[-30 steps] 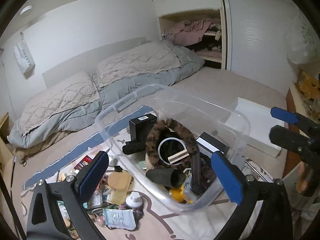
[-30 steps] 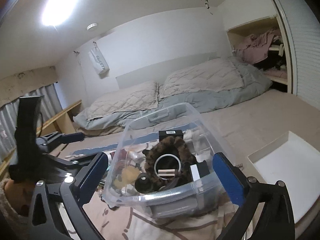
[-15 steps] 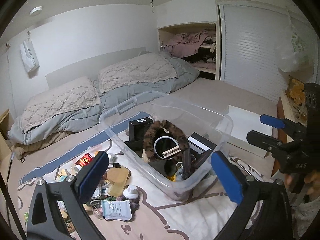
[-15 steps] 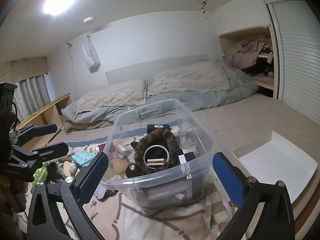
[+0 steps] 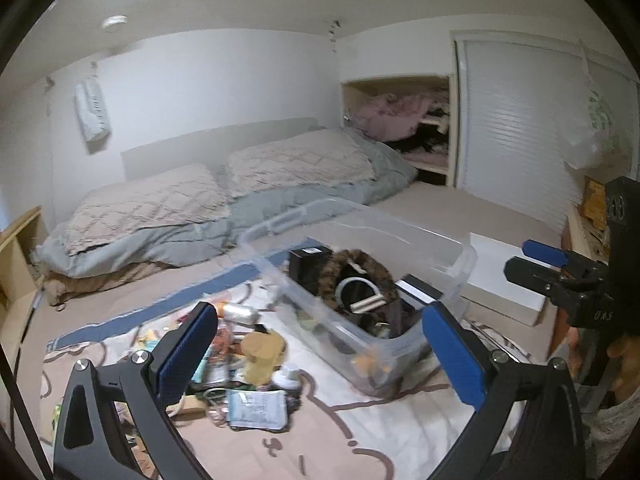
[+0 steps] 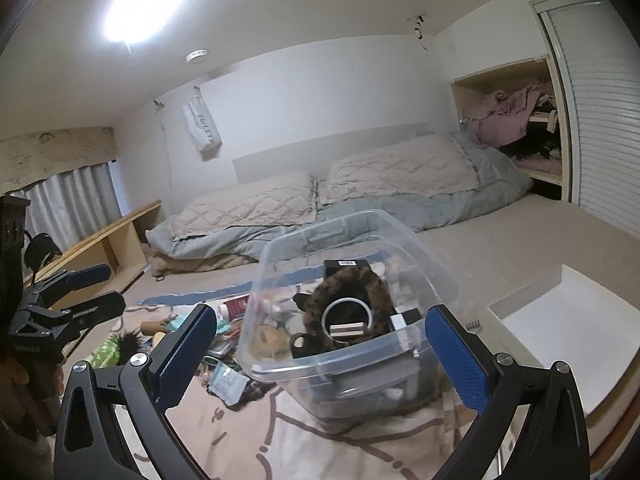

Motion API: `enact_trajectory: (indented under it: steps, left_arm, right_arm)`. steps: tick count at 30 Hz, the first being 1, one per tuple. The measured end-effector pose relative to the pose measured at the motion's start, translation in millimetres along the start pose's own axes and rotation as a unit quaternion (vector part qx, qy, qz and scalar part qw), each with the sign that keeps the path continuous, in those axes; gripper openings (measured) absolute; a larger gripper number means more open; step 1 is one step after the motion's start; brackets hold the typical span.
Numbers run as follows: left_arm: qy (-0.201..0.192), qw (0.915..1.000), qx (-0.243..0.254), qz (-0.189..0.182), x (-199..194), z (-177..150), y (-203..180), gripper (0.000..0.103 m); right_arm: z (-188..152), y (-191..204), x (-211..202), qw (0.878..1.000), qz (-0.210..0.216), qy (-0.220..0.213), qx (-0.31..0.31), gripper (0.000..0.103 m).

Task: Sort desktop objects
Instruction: 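Withdraw both open tools from the bin back toward the clutter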

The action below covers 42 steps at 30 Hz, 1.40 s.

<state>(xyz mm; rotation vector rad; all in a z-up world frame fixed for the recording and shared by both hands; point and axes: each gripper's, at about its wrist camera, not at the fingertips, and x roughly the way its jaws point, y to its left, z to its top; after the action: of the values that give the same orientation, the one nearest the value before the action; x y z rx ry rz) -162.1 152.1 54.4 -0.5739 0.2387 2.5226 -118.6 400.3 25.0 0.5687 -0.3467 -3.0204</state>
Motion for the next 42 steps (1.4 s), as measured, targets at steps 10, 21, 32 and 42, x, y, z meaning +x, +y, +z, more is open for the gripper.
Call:
enact_trajectory:
  steps: [10,21,32,42]
  left_arm:
    - [-0.009,0.9979,-0.023,0.059,-27.1,-36.6,50.9,0.103]
    - [-0.057,0.9882,-0.062,0.128,-72.4,-69.4,95.6,0.103]
    - [-0.110,0.9732,-0.095,0.178,-99.6,-113.4,123.8,0.103]
    - [-0.108,0.9602,-0.138,0.218,-98.5,-172.6,143.8,0.103]
  right_arm:
    - [-17.5,36.7,16.7,0.999,0.025,0.003,-0.025,0.103]
    - [-41.9,86.0,34.2,0.996,0.067,-0.005,-0.058,0.103]
    - [-68.4,118.0,38.3,0.992,0.090,-0.050,-0.074,0.103]
    - [-115.7,133.3,46.3,0.989,0.068,-0.080,-0.103,0.103]
